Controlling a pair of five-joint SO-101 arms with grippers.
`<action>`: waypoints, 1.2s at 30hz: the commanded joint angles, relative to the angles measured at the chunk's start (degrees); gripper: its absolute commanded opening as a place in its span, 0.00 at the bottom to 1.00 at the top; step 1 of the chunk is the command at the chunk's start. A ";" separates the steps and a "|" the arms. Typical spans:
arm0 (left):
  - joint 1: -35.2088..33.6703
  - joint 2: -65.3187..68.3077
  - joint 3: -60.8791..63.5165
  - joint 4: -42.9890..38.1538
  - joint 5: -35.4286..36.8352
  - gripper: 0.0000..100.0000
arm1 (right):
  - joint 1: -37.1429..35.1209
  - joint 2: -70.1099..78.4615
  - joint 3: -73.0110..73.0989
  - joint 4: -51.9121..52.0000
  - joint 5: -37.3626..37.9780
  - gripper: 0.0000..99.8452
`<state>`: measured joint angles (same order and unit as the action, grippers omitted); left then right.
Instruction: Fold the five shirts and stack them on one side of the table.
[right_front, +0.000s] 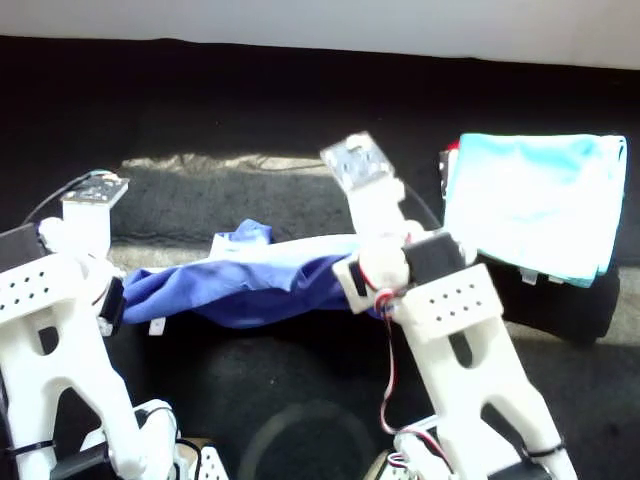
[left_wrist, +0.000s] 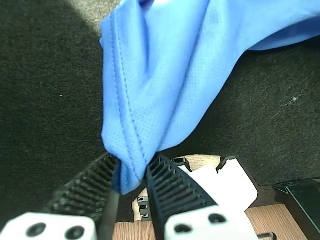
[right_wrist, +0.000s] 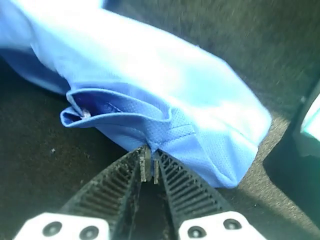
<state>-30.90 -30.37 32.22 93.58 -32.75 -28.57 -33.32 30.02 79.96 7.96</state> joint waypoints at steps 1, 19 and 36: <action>0.31 -0.92 2.07 -1.67 -0.97 0.01 | -0.48 -9.36 12.44 -1.89 0.53 0.01; 0.57 -0.92 4.18 -5.36 -0.97 0.01 | -0.13 -24.75 7.78 9.01 0.53 0.28; 0.66 -0.92 4.35 -7.65 -0.79 0.01 | -0.22 -20.26 35.65 -5.49 7.21 0.12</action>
<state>-30.90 -30.37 36.79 86.64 -33.45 -28.66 -56.53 65.27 74.42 12.44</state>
